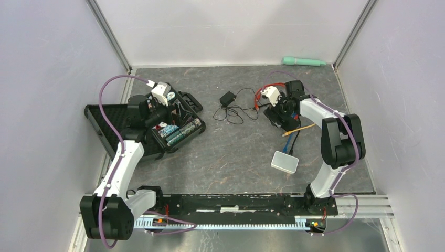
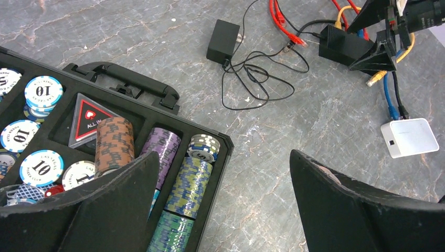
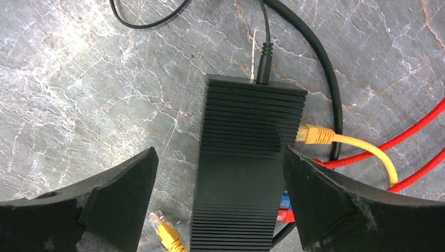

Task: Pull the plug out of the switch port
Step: Move the switch port to the center of the board.

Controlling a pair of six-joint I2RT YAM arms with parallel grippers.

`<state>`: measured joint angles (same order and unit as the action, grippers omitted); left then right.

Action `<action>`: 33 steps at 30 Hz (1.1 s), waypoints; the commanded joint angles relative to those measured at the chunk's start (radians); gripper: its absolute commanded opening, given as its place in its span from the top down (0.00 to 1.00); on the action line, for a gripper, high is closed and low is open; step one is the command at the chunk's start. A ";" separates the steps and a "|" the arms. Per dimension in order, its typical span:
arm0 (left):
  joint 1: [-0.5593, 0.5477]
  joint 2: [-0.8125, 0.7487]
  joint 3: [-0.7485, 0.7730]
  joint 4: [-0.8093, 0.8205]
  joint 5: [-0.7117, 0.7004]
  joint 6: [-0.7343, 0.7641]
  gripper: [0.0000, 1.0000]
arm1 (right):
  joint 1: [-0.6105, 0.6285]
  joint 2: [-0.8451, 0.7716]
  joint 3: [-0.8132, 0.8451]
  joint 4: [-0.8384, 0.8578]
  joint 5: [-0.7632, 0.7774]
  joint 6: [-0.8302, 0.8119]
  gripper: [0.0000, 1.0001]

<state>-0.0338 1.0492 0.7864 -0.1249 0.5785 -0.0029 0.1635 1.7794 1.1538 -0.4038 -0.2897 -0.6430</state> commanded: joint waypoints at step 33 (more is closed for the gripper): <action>0.006 -0.021 0.007 0.056 0.025 -0.025 0.00 | 0.033 0.108 0.065 -0.221 -0.061 -0.307 0.36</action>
<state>-0.0338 1.0515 0.7860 -0.1169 0.5793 -0.0032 0.1410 1.9205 1.3090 -0.5613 -0.3393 -0.8444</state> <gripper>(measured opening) 0.994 0.757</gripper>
